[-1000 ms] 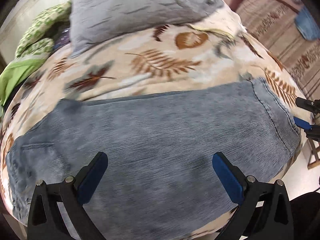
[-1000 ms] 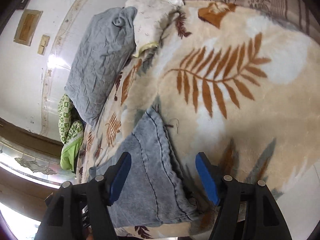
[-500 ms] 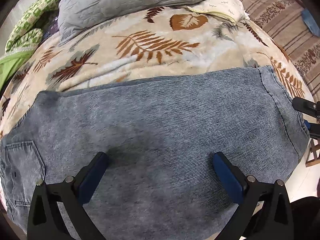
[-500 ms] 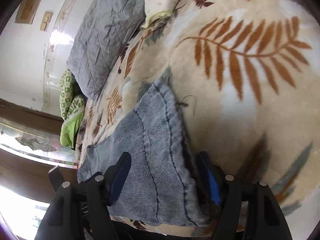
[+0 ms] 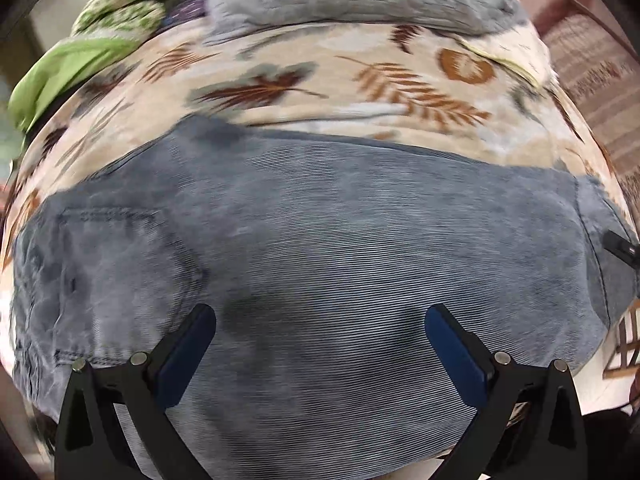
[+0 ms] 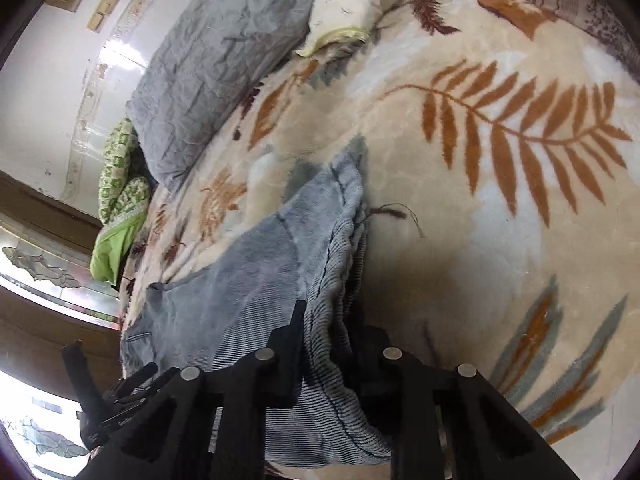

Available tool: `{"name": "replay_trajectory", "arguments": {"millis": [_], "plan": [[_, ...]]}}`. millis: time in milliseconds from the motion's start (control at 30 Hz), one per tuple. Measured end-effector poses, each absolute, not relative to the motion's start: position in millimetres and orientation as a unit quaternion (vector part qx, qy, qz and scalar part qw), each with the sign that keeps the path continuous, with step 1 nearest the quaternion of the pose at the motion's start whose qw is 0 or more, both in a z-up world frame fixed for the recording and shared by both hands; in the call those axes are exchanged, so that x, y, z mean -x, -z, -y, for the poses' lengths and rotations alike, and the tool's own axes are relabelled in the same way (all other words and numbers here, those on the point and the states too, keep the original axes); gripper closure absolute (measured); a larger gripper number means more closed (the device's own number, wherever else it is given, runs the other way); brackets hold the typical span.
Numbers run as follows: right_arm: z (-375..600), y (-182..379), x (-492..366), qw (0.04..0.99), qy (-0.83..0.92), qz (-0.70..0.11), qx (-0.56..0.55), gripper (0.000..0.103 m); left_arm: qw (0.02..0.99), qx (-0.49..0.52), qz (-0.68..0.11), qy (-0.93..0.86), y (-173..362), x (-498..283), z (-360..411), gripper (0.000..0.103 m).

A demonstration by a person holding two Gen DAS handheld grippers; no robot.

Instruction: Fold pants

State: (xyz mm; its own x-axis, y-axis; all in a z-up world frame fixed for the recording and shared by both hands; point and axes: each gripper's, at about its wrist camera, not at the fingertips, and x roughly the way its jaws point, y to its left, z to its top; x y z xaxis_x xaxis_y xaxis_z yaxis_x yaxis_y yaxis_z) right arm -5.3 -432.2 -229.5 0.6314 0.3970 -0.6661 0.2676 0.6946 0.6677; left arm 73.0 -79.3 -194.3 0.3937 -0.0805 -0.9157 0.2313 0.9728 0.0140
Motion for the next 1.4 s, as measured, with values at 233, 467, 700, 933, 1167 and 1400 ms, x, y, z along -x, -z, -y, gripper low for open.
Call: {"name": "replay_trajectory", "arguments": {"millis": [233,467,700,933,1167,1400], "plan": [[382,198,-4,0.824,-0.126,-0.394,-0.386,0.084,0.841,-0.038,-0.536,0.063,185,-73,34,0.000],[301,188,-34,0.813,-0.203,-0.408,-0.363,0.084,0.845,-0.018,-0.532,0.057,179,-62,7,0.000],[229,216,-77,0.722,-0.288,-0.474,-0.412,0.078,0.849,0.003,-0.527,0.027,177,-59,-31,0.000],[247,209,-74,0.736,-0.291,-0.414,-0.450,0.035,0.854,0.027,-0.519,0.022,173,-56,-45,0.000],[281,204,-56,0.776,-0.213,-0.387,-0.450,0.026,0.846,-0.005,-0.526,0.092,182,-46,3,0.000],[307,209,-57,0.776,-0.172,-0.402,-0.455,0.026,0.845,-0.043,-0.517,0.126,193,-69,40,0.011]]}}
